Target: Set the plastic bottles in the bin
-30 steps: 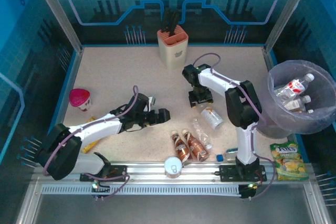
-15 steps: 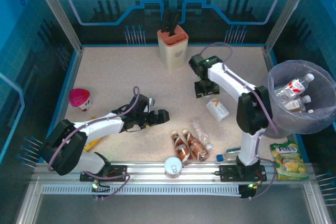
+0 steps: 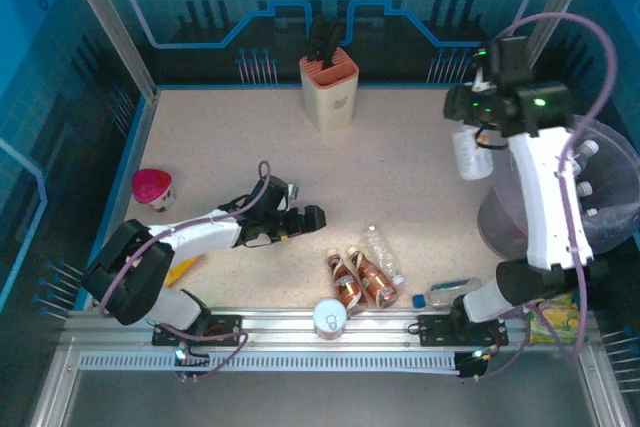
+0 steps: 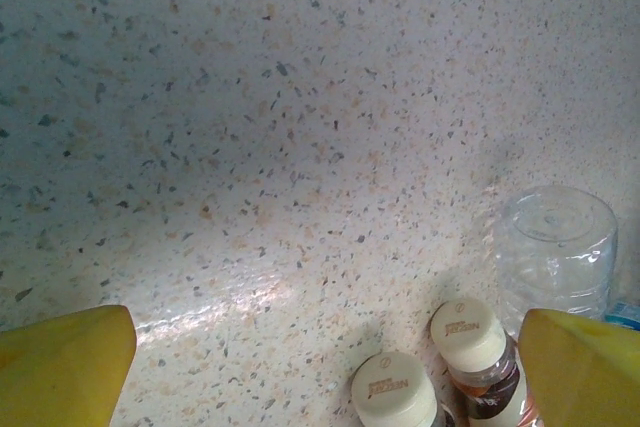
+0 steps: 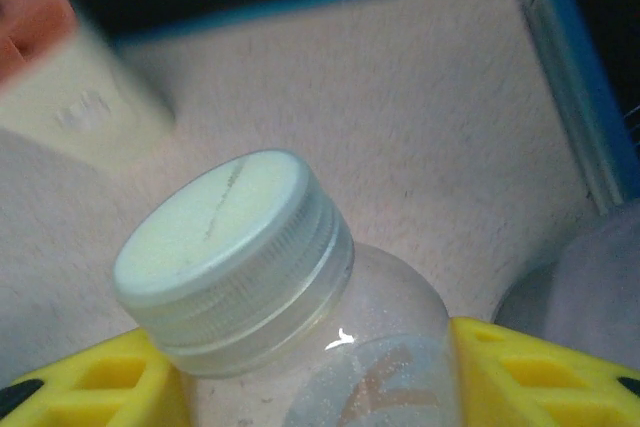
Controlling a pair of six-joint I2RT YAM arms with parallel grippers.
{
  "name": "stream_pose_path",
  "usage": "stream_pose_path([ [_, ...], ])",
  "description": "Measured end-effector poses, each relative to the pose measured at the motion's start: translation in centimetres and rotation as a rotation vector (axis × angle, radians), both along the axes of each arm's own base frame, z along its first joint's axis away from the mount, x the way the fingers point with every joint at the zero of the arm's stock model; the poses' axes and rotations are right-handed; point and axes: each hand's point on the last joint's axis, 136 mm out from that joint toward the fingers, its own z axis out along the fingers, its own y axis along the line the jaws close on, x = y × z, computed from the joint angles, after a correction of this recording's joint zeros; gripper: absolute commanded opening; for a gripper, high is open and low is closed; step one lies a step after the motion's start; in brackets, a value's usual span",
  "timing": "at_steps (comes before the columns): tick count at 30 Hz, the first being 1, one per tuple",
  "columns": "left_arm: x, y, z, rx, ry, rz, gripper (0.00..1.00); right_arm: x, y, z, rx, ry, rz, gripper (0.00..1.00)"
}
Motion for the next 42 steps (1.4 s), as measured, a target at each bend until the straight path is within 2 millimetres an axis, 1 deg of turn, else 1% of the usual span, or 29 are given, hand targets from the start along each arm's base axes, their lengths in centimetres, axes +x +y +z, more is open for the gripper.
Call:
stream_pose_path([
  [3,0.2,-0.2,0.2,-0.006,-0.004,-0.002,0.99,-1.8,-2.8,3.8,0.029,-0.124,-0.07,0.52],
  [5,0.2,-0.2,0.2,-0.007,-0.002,-0.004,0.99,-3.1,-4.6,5.6,0.031,-0.19,-0.122,0.52],
  [8,0.2,-0.2,0.2,-0.007,-0.001,-0.004,0.99,-4.8,-7.1,7.5,0.022,-0.275,-0.207,0.51],
  [11,0.1,-0.2,0.2,-0.005,0.003,-0.004,0.99,-6.6,-9.9,8.3,0.01,-0.355,-0.321,0.5],
  [14,0.0,-0.1,0.1,-0.002,0.007,-0.005,0.99,-8.1,-12.4,8.2,0.009,-0.415,-0.429,0.5],
  [17,-0.1,-0.1,0.4,0.003,0.01,-0.008,0.99,-8.8,-14.9,7.2,0.026,-0.46,-0.536,0.5],
  [19,0.0,-0.1,0.9,0.0,0.003,-0.009,0.99,-8.8,-16.5,5.9,0.053,-0.473,-0.602,0.49],
  [21,0.1,-0.2,1.6,-0.005,-0.007,-0.01,0.99,-8.4,-18.0,4.3,0.087,-0.479,-0.651,0.49],
  [23,0.2,-0.3,2.2,-0.012,-0.018,-0.01,0.99,-7.5,-19.1,2.5,0.125,-0.47,-0.684,0.49],
  [25,0.3,-0.3,2.7,-0.016,-0.025,-0.01,0.99,-6.7,-19.9,1.0,0.165,-0.462,-0.702,0.5],
  [27,0.3,-0.3,3.0,-0.018,-0.029,-0.01,0.99,-5.7,-20.3,-0.4,0.215,-0.462,-0.707,0.5],
  [30,0.2,-0.2,3.2,-0.019,-0.029,-0.01,0.99,-4.2,-20.3,-0.6,0.286,-0.5,-0.686,0.51],
  [33,0.1,-0.2,3.3,-0.019,-0.029,-0.009,0.99,-3.4,-20.2,-1.2,0.339,-0.518,-0.679,0.52],
  [38,0.0,-0.1,3.4,-0.019,-0.03,-0.009,0.99,-2.0,-19.7,-4.0,0.406,-0.467,-0.685,0.54],
  [42,0.0,-0.1,3.4,-0.019,-0.03,-0.009,0.99,-2.2,-19.7,-6.9,0.428,-0.409,-0.723,0.56],
])
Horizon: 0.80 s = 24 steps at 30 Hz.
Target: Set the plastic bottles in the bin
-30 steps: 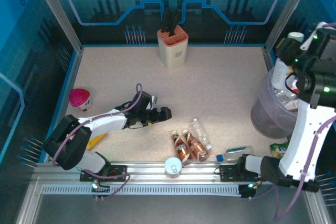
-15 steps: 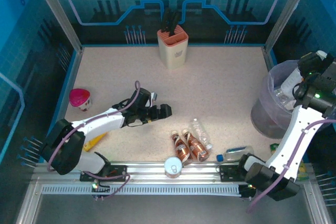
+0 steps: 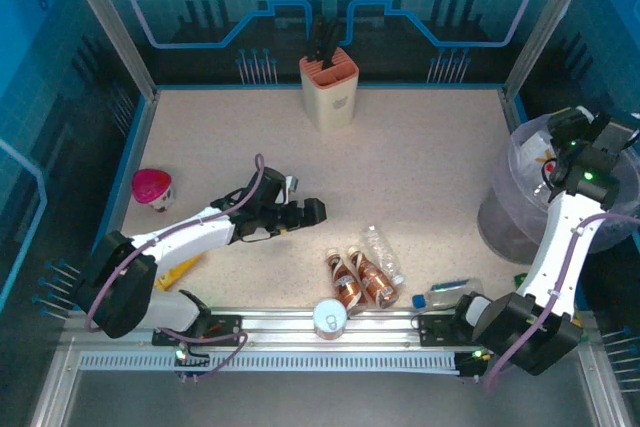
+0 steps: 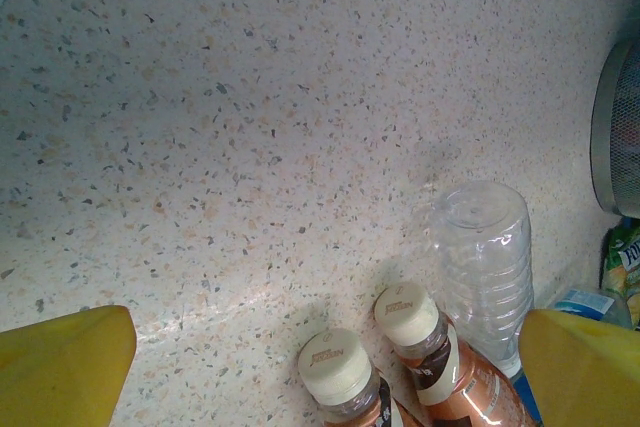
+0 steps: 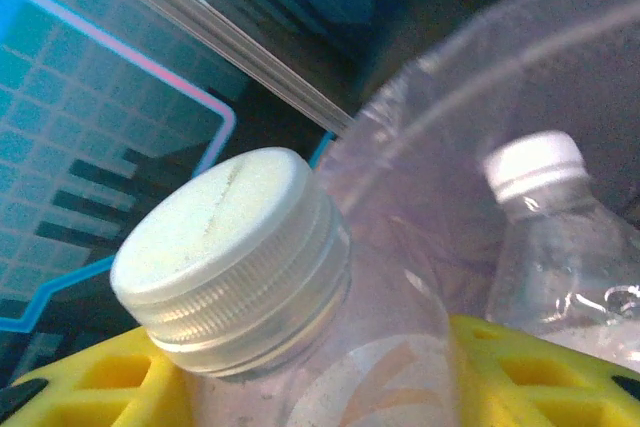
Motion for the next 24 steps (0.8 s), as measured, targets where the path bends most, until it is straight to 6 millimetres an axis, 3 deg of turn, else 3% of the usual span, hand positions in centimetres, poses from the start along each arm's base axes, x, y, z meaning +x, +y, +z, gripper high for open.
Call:
stream_pose_path([
  [3,0.0,0.0,0.0,0.0,0.0,0.0,0.99,-0.2,0.0,-1.3,0.021,0.022,-0.009,0.59],
  [8,0.0,0.0,0.0,0.0,0.0,0.0,0.99,-0.7,0.1,-1.9,0.022,0.034,-0.018,0.81],
  [12,0.0,0.0,0.0,0.0,0.0,0.0,0.99,-1.0,0.7,-2.4,0.035,0.069,0.004,0.91],
  [14,0.0,0.0,0.0,0.0,0.0,0.0,0.99,-1.1,1.0,-1.8,0.019,0.082,0.018,0.99],
  [24,0.0,0.0,-0.1,0.0,0.001,0.0,0.99,-1.0,3.2,3.3,-0.137,0.114,0.149,1.0],
])
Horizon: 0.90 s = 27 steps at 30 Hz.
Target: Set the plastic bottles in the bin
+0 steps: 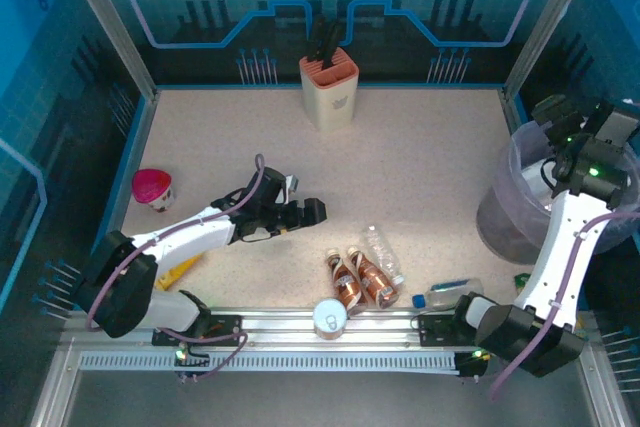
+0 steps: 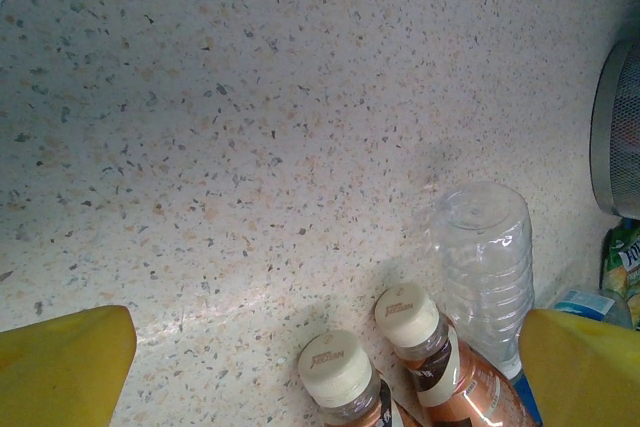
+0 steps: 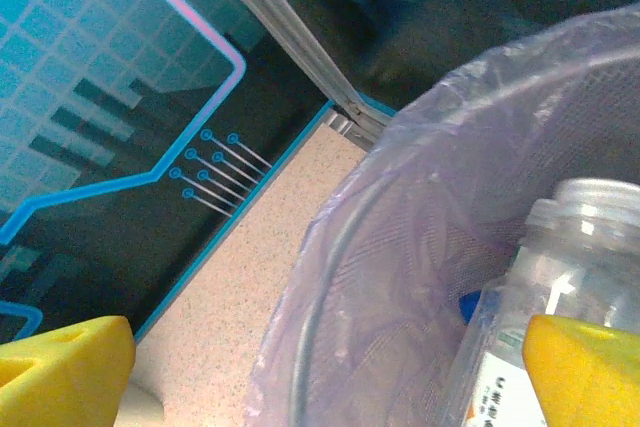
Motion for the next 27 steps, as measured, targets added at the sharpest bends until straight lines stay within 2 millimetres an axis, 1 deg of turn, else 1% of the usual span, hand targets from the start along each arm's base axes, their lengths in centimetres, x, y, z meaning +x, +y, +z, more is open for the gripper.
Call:
stream_pose_path([
  [5,0.0,0.0,-0.1,0.001,0.001,0.0,0.99,-0.1,1.2,0.3,-0.044,0.06,0.064,1.0],
  [10,0.1,0.0,0.0,-0.002,-0.003,0.0,0.99,0.5,3.9,-0.2,-0.086,0.14,0.184,1.0],
  [12,0.1,-0.1,0.1,-0.004,-0.005,0.0,0.99,0.7,5.3,-0.3,-0.115,0.178,0.243,1.0],
  [15,0.3,-0.2,0.1,-0.007,-0.011,0.0,0.99,1.0,8.1,-0.1,-0.169,0.227,0.356,1.0],
  [18,0.3,-0.2,0.2,-0.011,-0.016,0.001,0.99,0.7,11.1,-0.2,-0.221,0.272,0.471,1.0],
  [22,0.4,-0.2,0.2,-0.012,-0.016,0.002,0.99,-0.5,14.8,-1.2,-0.272,0.348,0.601,1.0],
  [25,0.5,-0.3,0.3,-0.016,-0.021,0.002,0.99,-2.0,17.2,-2.5,-0.302,0.425,0.689,1.0],
  [27,0.5,-0.3,0.4,-0.018,-0.025,0.002,0.99,-3.0,18.5,-3.7,-0.319,0.475,0.733,0.99],
])
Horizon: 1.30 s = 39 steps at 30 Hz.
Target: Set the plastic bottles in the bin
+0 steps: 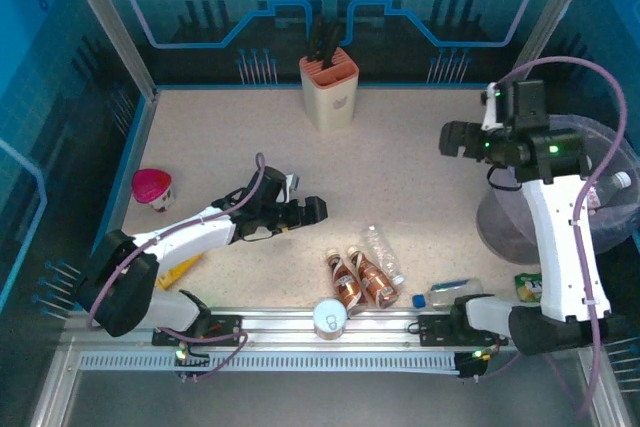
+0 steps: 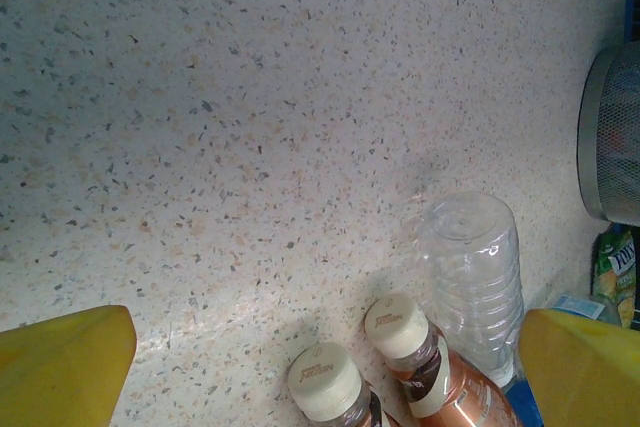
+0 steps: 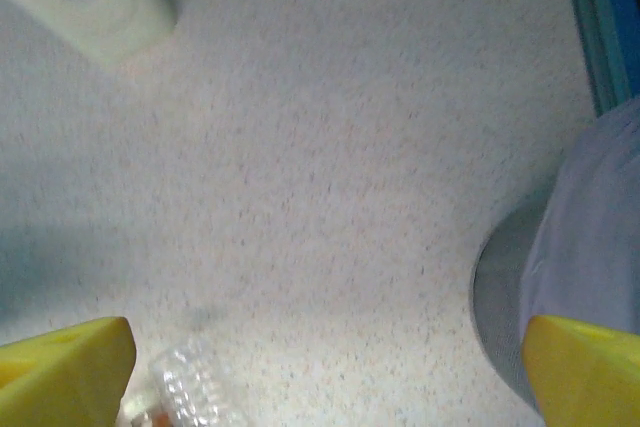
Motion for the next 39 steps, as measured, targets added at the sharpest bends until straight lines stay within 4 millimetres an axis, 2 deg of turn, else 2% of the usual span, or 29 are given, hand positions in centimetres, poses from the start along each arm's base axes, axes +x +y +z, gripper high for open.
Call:
stream_pose_path([
  [4,0.3,0.4,-0.1,-0.008,0.008,0.026,0.99,-3.0,2.9,-4.6,-0.049,0.163,0.105,0.92],
  [11,0.5,3.4,-2.6,-0.002,0.085,0.14,0.99,-6.8,8.2,-12.2,-0.072,0.389,0.284,0.82],
  [16,0.1,4.2,-2.8,-0.007,0.098,0.171,0.99,-7.9,12.4,-17.4,-0.08,0.508,0.381,0.85],
  [20,0.0,4.7,-2.3,-0.017,0.082,0.181,0.99,-7.6,14.0,-21.6,-0.092,0.578,0.391,0.86],
  [23,-0.2,5.0,-2.1,-0.023,0.072,0.186,0.99,-7.2,14.5,-23.7,-0.094,0.596,0.386,0.83],
  [30,-0.6,5.4,-2.1,-0.025,0.069,0.192,0.99,-6.3,15.7,-26.9,-0.081,0.609,0.387,0.78],
  [32,-0.6,5.4,-2.2,-0.023,0.071,0.192,0.99,-6.1,15.9,-27.6,-0.083,0.615,0.384,0.74],
  [37,-0.6,5.4,-2.2,-0.023,0.071,0.192,0.99,-5.7,15.6,-28.4,-0.102,0.611,0.368,0.63],
  [39,-0.6,5.4,-2.1,-0.024,0.07,0.192,0.99,-5.5,15.4,-28.4,-0.112,0.604,0.361,0.62],
])
